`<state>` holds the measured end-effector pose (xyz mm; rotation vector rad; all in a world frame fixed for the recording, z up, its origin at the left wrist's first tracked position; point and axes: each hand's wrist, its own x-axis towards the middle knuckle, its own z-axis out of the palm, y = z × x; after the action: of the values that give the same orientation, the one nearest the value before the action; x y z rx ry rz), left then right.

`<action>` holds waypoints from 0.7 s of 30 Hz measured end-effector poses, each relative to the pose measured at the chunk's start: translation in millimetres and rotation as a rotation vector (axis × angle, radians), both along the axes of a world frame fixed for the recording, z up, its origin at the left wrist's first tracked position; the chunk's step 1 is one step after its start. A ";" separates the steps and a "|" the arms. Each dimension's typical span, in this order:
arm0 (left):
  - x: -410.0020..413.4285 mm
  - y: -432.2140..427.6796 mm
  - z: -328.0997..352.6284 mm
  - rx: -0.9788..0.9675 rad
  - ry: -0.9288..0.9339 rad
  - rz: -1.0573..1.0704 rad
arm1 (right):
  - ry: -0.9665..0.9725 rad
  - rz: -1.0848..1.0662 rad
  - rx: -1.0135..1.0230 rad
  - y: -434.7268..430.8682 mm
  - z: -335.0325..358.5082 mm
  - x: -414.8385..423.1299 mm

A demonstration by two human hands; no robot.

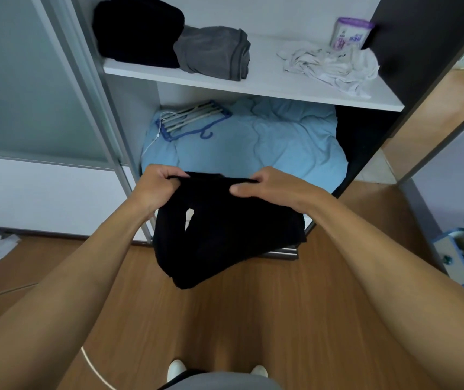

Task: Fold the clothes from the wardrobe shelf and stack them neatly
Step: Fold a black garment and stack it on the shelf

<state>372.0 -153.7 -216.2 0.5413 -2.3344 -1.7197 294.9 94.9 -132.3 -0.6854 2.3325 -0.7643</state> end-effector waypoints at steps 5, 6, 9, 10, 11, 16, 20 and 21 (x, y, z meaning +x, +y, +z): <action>8.8 -0.5 -9.1 -0.058 -0.047 -0.077 | 0.111 0.122 -0.004 -10.5 -2.0 5.0; 11.3 -0.7 -13.2 -0.079 -0.074 -0.102 | 0.120 0.127 -0.032 -11.2 0.2 4.9; 19.0 -0.2 -28.4 -0.164 -0.180 -0.191 | 0.128 0.165 -0.075 -9.8 6.5 3.4; 21.7 1.3 -33.8 -0.183 -0.200 -0.214 | 0.125 0.171 -0.079 -9.1 6.5 3.4; 24.2 3.8 -39.1 -0.183 -0.215 -0.229 | 0.116 0.174 -0.081 -8.1 5.8 3.7; 36.3 18.0 -63.6 -0.186 -0.357 -0.344 | 0.011 0.217 -0.110 -1.0 2.6 7.1; 41.3 19.5 -74.1 -0.151 -0.382 -0.285 | -0.070 0.215 -0.102 10.8 3.5 2.8; 41.8 18.5 -73.6 -0.122 -0.378 -0.286 | -0.087 0.208 -0.113 14.0 3.4 1.6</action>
<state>413.8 -135.2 -289.8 0.5766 -2.8842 -1.6923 296.4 108.9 -128.9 -0.9094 2.1129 -0.8180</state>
